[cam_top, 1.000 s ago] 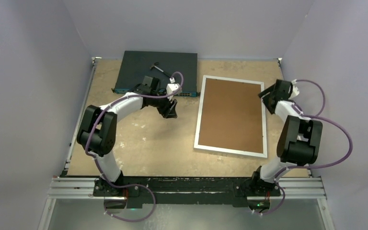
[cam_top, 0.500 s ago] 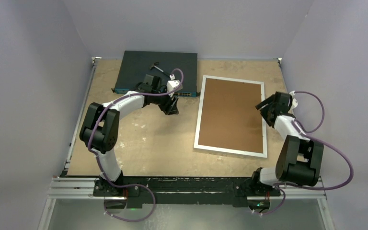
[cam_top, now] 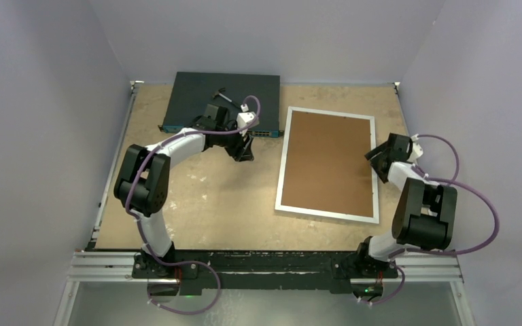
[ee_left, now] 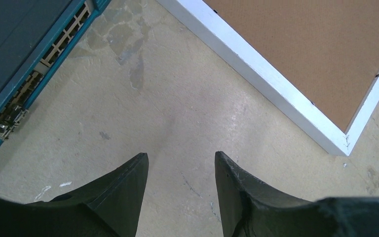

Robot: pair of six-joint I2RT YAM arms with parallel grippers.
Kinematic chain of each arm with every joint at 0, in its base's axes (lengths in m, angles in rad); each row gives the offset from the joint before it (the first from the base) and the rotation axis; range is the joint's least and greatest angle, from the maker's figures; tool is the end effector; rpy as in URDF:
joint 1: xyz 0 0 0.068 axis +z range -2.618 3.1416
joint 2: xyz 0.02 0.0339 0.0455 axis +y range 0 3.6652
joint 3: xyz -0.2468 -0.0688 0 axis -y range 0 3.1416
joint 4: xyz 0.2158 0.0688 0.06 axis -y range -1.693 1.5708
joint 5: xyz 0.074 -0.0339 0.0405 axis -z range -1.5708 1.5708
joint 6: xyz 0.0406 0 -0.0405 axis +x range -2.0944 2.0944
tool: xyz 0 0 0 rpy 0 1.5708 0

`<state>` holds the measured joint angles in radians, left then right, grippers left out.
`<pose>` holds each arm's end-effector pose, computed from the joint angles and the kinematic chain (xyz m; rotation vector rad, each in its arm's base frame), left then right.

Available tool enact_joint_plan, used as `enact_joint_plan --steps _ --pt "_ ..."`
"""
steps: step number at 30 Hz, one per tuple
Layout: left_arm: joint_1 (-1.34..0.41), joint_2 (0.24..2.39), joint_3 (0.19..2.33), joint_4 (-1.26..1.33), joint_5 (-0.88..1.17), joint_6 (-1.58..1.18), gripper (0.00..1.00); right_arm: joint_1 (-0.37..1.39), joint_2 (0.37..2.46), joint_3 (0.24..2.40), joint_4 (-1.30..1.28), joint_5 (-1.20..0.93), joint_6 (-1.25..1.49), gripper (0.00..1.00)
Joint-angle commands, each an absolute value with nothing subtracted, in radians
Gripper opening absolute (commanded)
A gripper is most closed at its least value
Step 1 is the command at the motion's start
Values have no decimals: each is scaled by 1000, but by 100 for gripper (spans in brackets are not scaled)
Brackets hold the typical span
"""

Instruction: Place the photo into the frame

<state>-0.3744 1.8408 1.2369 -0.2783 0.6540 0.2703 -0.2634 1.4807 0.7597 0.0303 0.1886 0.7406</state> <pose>0.3307 -0.1565 0.1962 1.0208 2.1495 -0.8442 0.2754 -0.0821 0.1894 1.1679 1.9200 0.0435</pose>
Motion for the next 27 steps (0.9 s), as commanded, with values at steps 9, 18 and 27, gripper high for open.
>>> enact_joint_plan --steps 9,18,27 --pt "-400 1923 1329 -259 657 228 52 -208 1358 551 112 -60 827 66" --pt "-439 1995 1360 -248 663 197 50 -187 1290 677 -67 59 762 70" --pt "-466 2023 1390 -229 694 132 52 -275 1488 911 48 7 638 64"
